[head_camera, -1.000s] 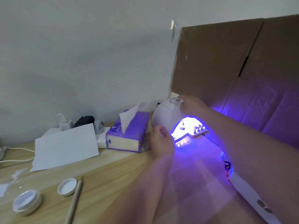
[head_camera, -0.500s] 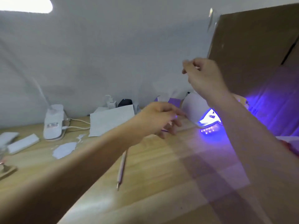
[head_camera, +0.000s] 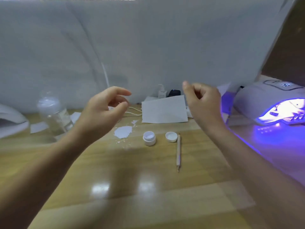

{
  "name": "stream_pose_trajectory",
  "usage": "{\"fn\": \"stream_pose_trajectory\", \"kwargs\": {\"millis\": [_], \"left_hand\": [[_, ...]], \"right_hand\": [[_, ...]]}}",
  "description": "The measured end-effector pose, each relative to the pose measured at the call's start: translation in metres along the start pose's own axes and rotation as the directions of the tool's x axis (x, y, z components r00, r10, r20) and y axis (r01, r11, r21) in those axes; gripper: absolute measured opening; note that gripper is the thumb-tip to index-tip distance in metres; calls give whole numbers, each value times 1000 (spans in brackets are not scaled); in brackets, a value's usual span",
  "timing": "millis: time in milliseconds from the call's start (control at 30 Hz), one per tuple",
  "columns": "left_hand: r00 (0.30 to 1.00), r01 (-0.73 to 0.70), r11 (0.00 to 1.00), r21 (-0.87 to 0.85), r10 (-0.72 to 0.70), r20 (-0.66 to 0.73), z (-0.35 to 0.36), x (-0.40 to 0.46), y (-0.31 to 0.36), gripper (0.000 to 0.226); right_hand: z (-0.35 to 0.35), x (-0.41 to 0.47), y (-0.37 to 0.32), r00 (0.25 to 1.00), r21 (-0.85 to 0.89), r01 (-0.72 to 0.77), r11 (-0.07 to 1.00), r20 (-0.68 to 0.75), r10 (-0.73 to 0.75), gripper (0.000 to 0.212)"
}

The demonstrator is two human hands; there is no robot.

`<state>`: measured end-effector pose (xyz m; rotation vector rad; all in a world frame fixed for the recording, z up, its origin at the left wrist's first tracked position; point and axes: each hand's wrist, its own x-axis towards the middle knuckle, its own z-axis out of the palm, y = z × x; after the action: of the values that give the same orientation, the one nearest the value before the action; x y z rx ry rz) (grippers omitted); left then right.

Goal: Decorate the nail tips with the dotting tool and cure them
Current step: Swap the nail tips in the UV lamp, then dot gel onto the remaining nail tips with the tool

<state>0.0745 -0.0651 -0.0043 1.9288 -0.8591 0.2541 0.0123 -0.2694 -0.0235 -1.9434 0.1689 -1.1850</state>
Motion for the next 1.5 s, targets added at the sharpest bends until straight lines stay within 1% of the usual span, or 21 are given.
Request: {"fn": "stream_pose_trajectory", "kwargs": {"millis": [100,200,300,400,467,500,567,667,733,833,967,1033,1100,1200,1267,1300,1333,1400,1433,1467,1500], "left_hand": [[998,55,995,78,-53,-29,-23,-4,-15,26],[990,136,971,199,-141,13,-43,-6,-29,33],[969,204,907,369,-242,59,-56,-9,-48,46],[911,207,807,553,-366,192,-62,-14,-62,67],[864,216,754,620,-444,239,-64,-17,-69,77],[853,208,729,652,-462,244,-65,-18,-72,79],[849,183,670,720,-476,227,-65,-20,-77,74],[856,172,581,796,-488,171,-62,-23,-82,54],[851,172,555,814,-500,161,-60,-25,-86,46],[854,191,551,812,-502,139,-58,-24,-91,39],[879,224,596,771,-466,105,-60,-23,-93,30],[893,204,655,728,-429,135,-60,-21,-90,31],[915,156,746,647,-355,189,-56,-18,-81,39],[926,122,897,424,-257,277,-41,-20,-57,44],[923,77,959,274,-173,345,-23,-29,-41,46],[918,36,974,224,-120,377,-13,-34,-35,46],[910,-12,979,203,-74,408,-1,-37,-29,47],[886,-90,973,212,-19,463,19,-38,-19,50],[871,-113,970,215,-7,492,28,-36,-15,51],[855,-126,969,214,-3,518,35,-33,-12,52],[843,-131,968,216,-6,539,42,-31,-11,53]], "right_hand": [[10,-26,18,1000,5,-22,1000,-13,22,54],[16,-45,33,1000,-71,-29,997,-7,29,53],[18,-54,41,998,-114,-62,991,14,64,52],[17,-55,42,998,-94,-67,993,6,68,52],[17,-56,40,998,-82,-63,995,12,64,51],[16,-56,39,998,-81,-61,995,15,63,51],[16,-56,38,998,-86,-59,995,23,61,51],[16,-57,37,997,-87,-54,995,43,58,52],[16,-57,36,997,-82,-48,995,52,53,53],[15,-57,37,997,-86,-41,995,59,47,53],[12,-56,37,993,-155,-32,987,110,49,53],[11,-55,35,987,-224,-32,974,149,67,51],[8,-50,33,969,-310,-43,950,221,115,47],[3,-39,27,910,-433,-61,899,346,228,44],[-3,-29,21,857,-528,-79,846,398,328,42],[-7,-24,17,802,-587,-94,804,434,410,43],[-11,-21,12,715,-648,-107,754,476,511,45],[-18,-17,3,498,-743,-119,659,529,687,46],[-20,-16,-1,413,-767,-123,629,537,736,46],[-22,-17,-3,357,-779,-133,613,539,763,47],[-22,-18,-4,325,-782,-145,606,541,776,46]]}}
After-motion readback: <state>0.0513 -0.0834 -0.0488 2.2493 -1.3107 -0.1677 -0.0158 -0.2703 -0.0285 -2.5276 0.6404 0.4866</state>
